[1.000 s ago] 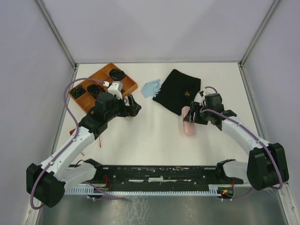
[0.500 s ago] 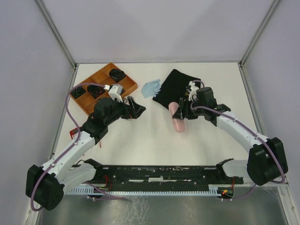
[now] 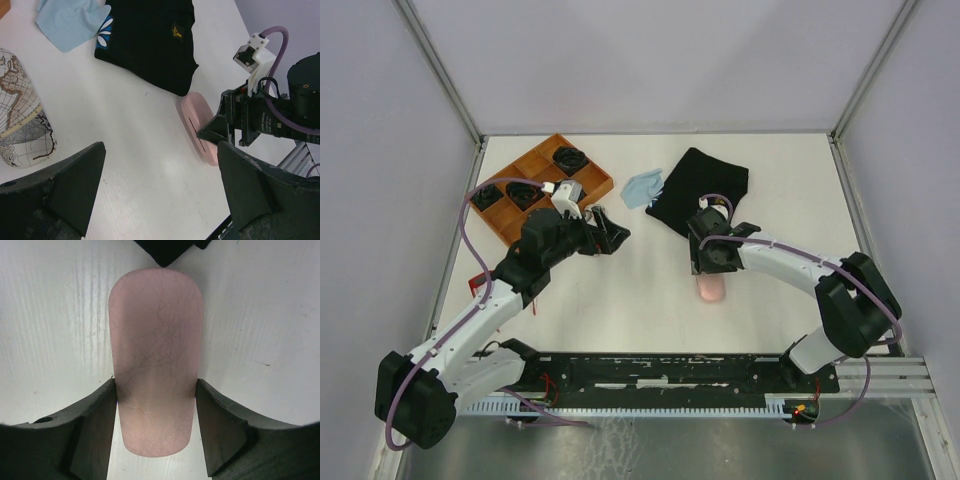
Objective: Organize the sunglasses
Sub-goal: Adjust the sunglasses case at the center of the board.
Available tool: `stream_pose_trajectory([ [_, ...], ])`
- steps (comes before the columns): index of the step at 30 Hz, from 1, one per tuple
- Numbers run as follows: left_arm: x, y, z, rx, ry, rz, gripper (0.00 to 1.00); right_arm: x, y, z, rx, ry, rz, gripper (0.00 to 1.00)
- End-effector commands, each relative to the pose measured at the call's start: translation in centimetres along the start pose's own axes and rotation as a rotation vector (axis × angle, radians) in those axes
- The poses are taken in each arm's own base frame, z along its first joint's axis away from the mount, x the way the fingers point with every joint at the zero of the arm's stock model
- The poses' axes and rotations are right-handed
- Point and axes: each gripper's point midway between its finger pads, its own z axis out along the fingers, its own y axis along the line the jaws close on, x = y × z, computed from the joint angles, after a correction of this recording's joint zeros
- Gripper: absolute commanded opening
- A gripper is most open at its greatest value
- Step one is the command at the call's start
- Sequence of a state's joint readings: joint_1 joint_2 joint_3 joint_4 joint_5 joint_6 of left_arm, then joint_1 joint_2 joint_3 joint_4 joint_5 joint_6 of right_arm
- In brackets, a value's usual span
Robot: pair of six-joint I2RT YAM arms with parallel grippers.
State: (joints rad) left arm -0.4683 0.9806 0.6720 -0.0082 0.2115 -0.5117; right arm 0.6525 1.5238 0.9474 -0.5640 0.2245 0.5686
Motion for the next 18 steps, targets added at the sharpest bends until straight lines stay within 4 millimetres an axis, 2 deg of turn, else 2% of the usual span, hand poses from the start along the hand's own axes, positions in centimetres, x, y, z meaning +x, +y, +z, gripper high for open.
stream_pose_trajectory([
  [1, -1.9, -1.0, -0.1, 0.015, -0.048, 0.002, 0.99, -1.1, -0.1, 0.6, 0.076, -0.049, 0.091, 0.05],
  [3, -1.8, -0.8, 0.0, 0.010, -0.044, 0.004, 0.99, -0.5, 0.2, 1.1, 0.067, -0.028, 0.088, 0.10],
  [8, -1.7, -0.6, 0.2, 0.002, -0.033, 0.007, 0.99, -0.1, 0.5, 1.3, 0.043, -0.012, 0.071, 0.34],
  [14, -1.7, -0.7, 0.5, 0.005, -0.029, 0.003, 0.99, -0.5, 1.0, 0.9, 0.014, -0.017, 0.053, 0.51],
  [18, -1.8, -0.8, 0.4, 0.007, -0.030, 0.003, 0.99, -0.7, 1.1, 0.7, 0.007, -0.018, 0.044, 0.58],
])
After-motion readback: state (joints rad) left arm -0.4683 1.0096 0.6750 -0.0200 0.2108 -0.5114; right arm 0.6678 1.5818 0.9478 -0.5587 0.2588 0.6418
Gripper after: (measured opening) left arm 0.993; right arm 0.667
